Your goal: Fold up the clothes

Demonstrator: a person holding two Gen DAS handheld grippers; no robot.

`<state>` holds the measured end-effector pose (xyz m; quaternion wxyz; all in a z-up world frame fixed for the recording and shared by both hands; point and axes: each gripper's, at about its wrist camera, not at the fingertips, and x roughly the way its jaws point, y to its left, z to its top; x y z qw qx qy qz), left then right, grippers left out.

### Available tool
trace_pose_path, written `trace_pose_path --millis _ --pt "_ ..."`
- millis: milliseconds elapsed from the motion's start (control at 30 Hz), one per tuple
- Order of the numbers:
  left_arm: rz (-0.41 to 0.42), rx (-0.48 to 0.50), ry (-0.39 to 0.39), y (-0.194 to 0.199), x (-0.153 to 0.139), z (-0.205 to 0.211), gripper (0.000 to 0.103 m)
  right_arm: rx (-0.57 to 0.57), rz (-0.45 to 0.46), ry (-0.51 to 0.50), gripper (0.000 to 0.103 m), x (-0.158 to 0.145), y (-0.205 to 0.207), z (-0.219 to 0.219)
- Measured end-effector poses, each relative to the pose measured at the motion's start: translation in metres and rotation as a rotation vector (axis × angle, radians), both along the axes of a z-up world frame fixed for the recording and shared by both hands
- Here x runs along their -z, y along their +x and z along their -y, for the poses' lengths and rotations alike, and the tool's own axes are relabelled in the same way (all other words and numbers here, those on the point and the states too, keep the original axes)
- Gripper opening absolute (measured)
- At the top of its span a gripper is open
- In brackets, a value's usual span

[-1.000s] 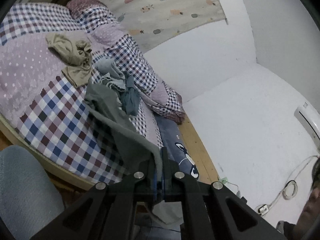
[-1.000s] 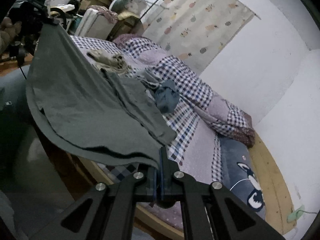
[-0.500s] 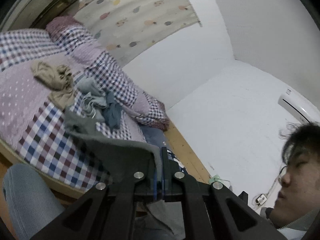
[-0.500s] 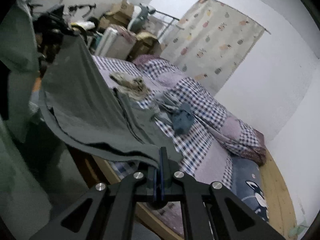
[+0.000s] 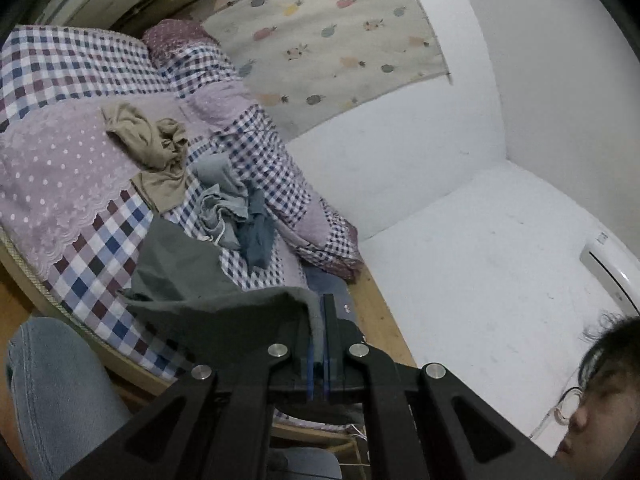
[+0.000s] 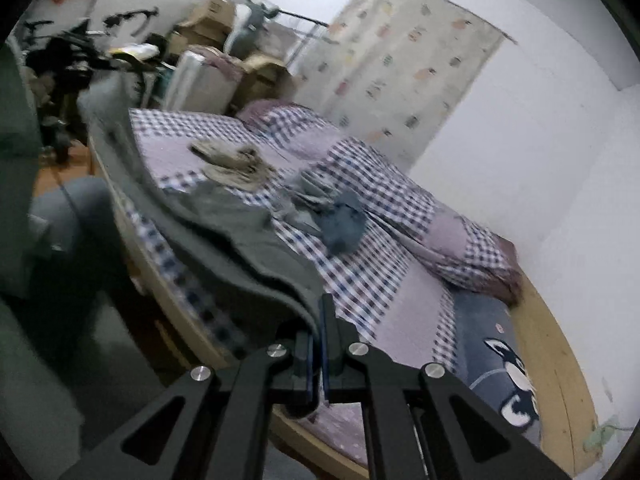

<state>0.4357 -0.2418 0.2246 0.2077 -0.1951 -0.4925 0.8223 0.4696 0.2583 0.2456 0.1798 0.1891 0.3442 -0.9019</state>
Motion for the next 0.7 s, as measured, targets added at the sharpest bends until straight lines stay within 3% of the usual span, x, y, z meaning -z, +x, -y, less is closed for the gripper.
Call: trace_pose_path --millis 367,567,700 --pt "0.123 0.001 -0.036 -0.095 0.010 -0.009 0.000 0.076 0.058 -0.022 0.001 0.008 -0.061 -0.002" --pt "0.202 -0.016 -0.071 -0.166 0.022 -0.010 0.000 0.098 0.127 -0.063 0.001 0.014 -0.131 -0.010" --pt "0.259 -0.034 -0.114 -0.222 0.032 -0.012 0.000 0.111 0.170 -0.037 0.001 0.025 -0.183 -0.005"
